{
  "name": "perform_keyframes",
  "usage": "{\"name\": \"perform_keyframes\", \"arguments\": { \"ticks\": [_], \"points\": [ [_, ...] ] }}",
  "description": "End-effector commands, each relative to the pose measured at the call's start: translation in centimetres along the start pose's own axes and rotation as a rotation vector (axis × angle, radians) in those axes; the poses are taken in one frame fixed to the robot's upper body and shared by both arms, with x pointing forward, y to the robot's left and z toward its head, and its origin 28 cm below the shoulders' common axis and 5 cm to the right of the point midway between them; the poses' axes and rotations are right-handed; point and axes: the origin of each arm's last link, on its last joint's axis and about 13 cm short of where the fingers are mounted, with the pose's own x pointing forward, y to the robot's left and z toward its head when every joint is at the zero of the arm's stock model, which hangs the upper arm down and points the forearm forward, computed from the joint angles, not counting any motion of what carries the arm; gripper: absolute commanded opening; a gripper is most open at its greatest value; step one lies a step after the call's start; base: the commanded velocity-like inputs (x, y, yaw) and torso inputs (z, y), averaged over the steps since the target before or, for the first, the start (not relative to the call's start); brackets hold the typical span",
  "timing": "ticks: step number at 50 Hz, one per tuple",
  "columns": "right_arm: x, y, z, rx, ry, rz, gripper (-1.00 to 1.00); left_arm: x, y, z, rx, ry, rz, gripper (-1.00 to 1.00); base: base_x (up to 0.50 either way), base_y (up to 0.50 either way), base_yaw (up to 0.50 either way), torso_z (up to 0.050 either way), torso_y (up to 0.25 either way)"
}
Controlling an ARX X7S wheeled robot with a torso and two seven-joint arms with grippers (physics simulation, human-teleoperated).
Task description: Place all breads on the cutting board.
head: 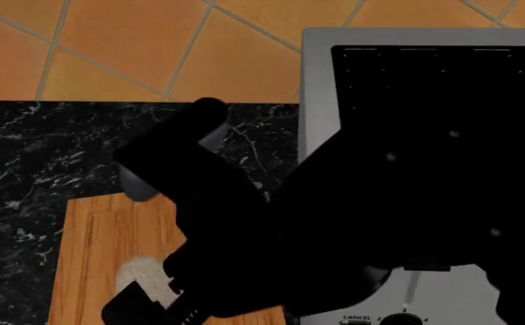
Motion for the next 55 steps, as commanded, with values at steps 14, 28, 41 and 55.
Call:
{"name": "perform_keyframes", "arguments": {
  "ticks": [14, 28, 41, 55],
  "points": [
    [0.7, 0.2, -0.2, -0.029, 0.010, 0.024, 1.00, 0.1, -0.2, 0.2, -0.028, -0.029, -0.016, -1.00, 0.00, 0.00, 0.00, 0.000, 0.000],
    [-1.1, 2.1, 1.1, -0.101, -0.017, 0.014, 1.00, 0.1, -0.2, 0.2, -0.030, -0.034, -0.013, -1.00, 0.00, 0.00, 0.00, 0.000, 0.000],
    [-3.5, 3.7, 2.0, -0.258, -0.027, -0.068, 1.00, 0.1, -0.2, 0.2, -0.030, -0.038, -0.010, -1.00, 0.00, 0.00, 0.00, 0.000, 0.000],
    [-6.7, 6.2, 2.0, -0.296, -0.218, -0.204, 1.00, 0.1, -0.2, 0.2, -0.014, -0.017, -0.032, -1.00, 0.00, 0.00, 0.00, 0.000, 0.000]
  ]
}}
